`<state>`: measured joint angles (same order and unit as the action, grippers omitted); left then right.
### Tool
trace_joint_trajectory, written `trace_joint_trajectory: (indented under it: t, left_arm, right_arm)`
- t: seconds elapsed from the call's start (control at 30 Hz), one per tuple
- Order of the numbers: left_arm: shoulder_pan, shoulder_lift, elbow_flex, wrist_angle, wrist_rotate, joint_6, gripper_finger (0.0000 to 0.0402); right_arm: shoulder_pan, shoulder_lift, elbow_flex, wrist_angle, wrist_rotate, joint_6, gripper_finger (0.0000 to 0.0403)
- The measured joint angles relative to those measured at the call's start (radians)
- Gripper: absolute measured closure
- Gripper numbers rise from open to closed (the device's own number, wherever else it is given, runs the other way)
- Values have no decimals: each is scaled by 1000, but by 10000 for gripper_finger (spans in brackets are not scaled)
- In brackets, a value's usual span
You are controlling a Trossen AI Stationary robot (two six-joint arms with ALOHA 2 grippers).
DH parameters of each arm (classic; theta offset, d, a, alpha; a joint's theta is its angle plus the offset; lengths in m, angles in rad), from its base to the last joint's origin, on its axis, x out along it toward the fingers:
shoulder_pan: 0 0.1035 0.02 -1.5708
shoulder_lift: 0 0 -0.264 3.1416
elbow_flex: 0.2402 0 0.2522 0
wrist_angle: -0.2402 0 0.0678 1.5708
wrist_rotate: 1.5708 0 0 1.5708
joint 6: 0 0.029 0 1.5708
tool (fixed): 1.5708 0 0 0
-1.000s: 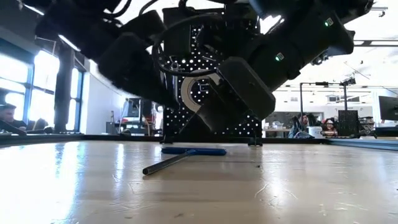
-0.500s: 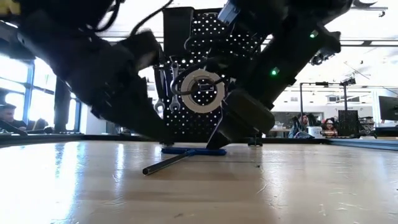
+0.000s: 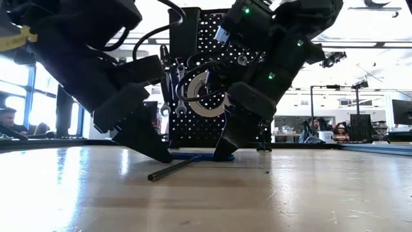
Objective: Hang tools onto peg board
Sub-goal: Hang the blue allen wrench on the pegboard
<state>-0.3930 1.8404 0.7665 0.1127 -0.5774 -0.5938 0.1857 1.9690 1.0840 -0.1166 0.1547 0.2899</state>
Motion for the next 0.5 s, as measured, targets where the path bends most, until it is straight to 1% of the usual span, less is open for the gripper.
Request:
trace_joint_trajectory:
  t: [0.1,0.3,0.5]
  left_arm:
    - [28,1,-1,27,0,69,188]
    - [103,2,-3,30,-9,152,188]
    - [160,3,-3,75,46,228,188]
  right_arm:
    - [19,1,0,-4,12,49,219]
    - [71,2,0,-6,24,164,219]
    - [122,3,-1,12,18,206,219]
